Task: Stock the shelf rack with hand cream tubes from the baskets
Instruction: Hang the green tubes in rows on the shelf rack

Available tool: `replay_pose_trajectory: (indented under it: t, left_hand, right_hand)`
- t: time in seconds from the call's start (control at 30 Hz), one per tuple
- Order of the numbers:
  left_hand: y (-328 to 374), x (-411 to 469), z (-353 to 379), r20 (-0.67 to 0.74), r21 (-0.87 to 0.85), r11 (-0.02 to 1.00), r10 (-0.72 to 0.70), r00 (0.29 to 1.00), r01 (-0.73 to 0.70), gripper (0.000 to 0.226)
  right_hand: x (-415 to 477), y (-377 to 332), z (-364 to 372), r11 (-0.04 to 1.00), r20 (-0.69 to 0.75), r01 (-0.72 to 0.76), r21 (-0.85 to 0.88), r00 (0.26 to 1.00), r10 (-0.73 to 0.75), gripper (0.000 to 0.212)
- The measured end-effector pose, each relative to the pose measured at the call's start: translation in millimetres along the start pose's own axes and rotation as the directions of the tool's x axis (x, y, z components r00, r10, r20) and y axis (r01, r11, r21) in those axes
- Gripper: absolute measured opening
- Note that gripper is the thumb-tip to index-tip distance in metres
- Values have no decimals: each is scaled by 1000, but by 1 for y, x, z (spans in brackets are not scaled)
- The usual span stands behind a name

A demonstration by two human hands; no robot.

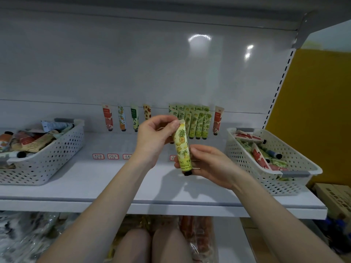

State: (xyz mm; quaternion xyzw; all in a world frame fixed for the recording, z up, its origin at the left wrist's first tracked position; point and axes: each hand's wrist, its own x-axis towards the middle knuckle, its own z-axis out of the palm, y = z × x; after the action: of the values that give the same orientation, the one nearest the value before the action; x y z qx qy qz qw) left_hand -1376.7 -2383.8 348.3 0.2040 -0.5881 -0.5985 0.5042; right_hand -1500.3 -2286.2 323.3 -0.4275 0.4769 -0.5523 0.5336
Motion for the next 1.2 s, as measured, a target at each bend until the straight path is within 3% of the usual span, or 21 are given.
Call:
replay_pose_trajectory:
  t: [0.1,0.23,0.33,0.5,0.6,0.7,0.77,0.83,0.93,1.2]
  left_hand:
    - [-4,0,-1,-34,91,994,66,997,-63,15]
    - [-12,0,2,-15,143,985,102,995,-98,16]
    - [-20,1,4,0,186,978,98,995,-96,17]
    - [-43,1,0,22,250,963,99,995,-102,12]
    - [-69,2,-10,70,520,848,79,994,-104,13]
    - [-99,1,-22,186,801,592,-107,977,-88,34]
    - [-111,-4,-30,211,870,487,-228,951,-76,41]
    - [-121,-9,-39,217,908,407,-255,942,-99,35]
    - [-131,-10,-50,235,948,278,-296,926,-152,29]
    - [-145,-7,-53,261,940,269,-180,949,-208,26]
  right_hand:
    - [5,5,-2,979,-153,75,-188,983,-104,20]
    - [7,6,2,899,-196,152,-411,948,-250,14]
    - [10,7,4,867,-213,164,-471,932,-292,13]
    - [16,15,-8,832,-294,61,-551,919,-263,9]
    - [21,12,-21,823,-365,-1,-568,896,-251,10]
    - [33,3,-42,771,-442,-34,-636,835,-327,11]
    - [43,-5,-55,747,-485,-33,-664,780,-396,14]
    - [54,-11,-61,742,-507,-29,-670,748,-429,28]
    - [75,-17,-63,704,-505,-38,-709,724,-470,31]
    - [130,-1,-56,608,-495,-127,-784,718,-490,28]
